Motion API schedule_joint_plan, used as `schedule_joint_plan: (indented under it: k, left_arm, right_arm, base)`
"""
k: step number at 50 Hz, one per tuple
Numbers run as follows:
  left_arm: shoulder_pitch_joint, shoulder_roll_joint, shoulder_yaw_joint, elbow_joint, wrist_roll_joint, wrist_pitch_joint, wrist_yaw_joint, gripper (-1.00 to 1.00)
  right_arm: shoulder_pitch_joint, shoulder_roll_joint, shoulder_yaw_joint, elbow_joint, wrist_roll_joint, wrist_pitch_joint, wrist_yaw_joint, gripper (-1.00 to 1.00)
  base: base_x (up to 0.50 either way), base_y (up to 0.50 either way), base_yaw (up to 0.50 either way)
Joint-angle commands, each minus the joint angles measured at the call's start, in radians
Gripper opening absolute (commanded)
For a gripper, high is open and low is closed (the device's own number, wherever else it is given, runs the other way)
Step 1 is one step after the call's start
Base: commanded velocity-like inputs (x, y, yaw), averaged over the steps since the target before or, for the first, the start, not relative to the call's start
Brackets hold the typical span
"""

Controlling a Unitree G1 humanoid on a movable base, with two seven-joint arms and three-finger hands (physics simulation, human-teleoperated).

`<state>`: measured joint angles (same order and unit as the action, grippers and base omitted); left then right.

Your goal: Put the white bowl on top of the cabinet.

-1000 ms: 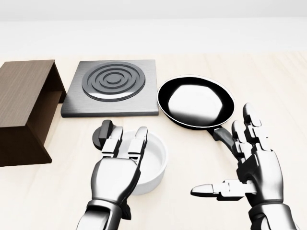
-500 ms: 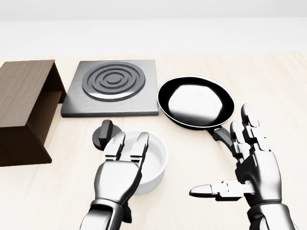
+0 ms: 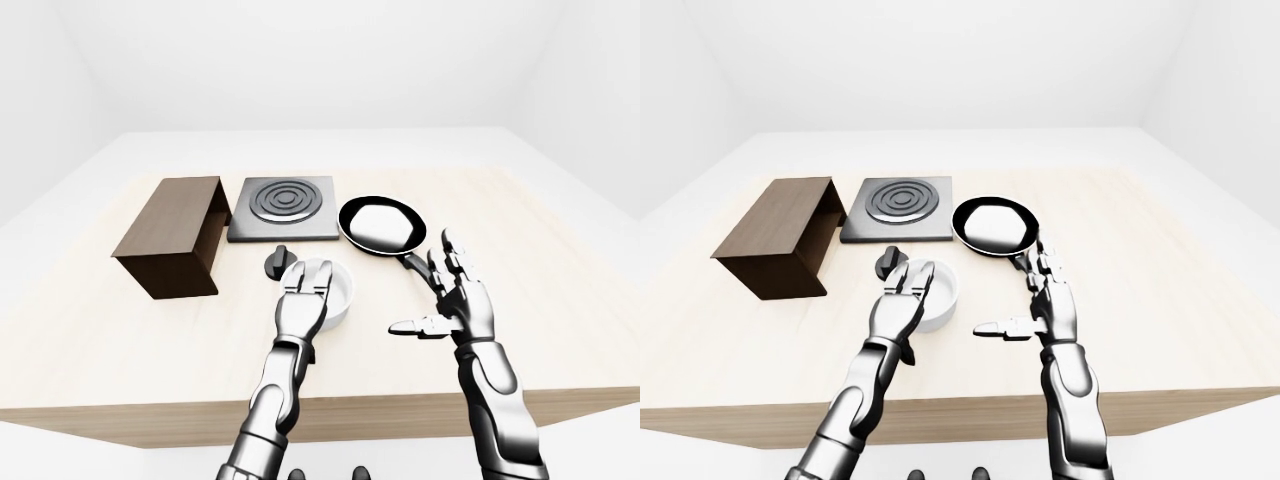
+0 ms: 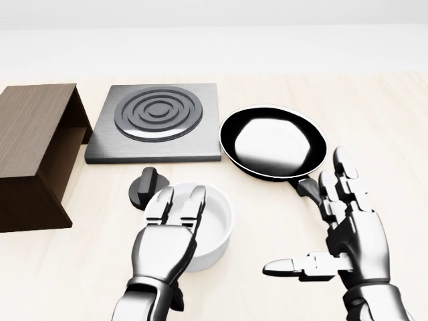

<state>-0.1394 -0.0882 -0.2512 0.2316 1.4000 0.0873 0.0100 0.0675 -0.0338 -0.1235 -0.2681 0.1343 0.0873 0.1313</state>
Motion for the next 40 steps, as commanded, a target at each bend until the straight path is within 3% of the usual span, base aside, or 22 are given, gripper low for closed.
schedule_joint_plan:
  k: [1, 33, 34, 35, 36, 40]
  left_arm:
    - [-0.011, 0.001, 0.003, 0.023, -0.013, 0.0, 0.009, 1.0]
    - [-0.013, 0.004, 0.001, 0.042, -0.023, 0.0, 0.021, 1.0]
    - [-0.019, 0.005, 0.005, 0.051, -0.025, 0.0, 0.024, 0.44]
    - [-0.019, 0.005, 0.005, 0.052, -0.025, 0.0, 0.024, 0.44]
    - [-0.018, 0.005, 0.005, 0.057, -0.025, 0.0, 0.027, -1.0]
    - [-0.018, 0.005, 0.004, 0.057, -0.025, 0.0, 0.027, -1.0]
  right_arm:
    - [-0.002, 0.0, 0.001, 0.007, -0.001, 0.0, 0.0, 1.0]
    - [0.003, 0.002, 0.007, 0.001, -0.006, 0.0, 0.0, 1.0]
    - [0.003, 0.001, 0.007, 0.002, -0.006, 0.0, 0.001, 1.0]
    - [0.003, 0.001, 0.007, 0.003, -0.006, 0.0, 0.001, 1.0]
    - [0.003, 0.002, 0.007, 0.001, -0.006, 0.0, 0.0, 1.0]
    - [0.003, 0.002, 0.007, 0.0, -0.006, 0.0, 0.0, 1.0]
  base:
    - [0.0, 0.0, 0.0]
    - [0.0, 0.0, 0.0]
    - [0.0, 0.0, 0.0]
    - [0.0, 0.0, 0.0]
    - [0.0, 0.0, 0.0]
    - [0.0, 0.0, 0.0]
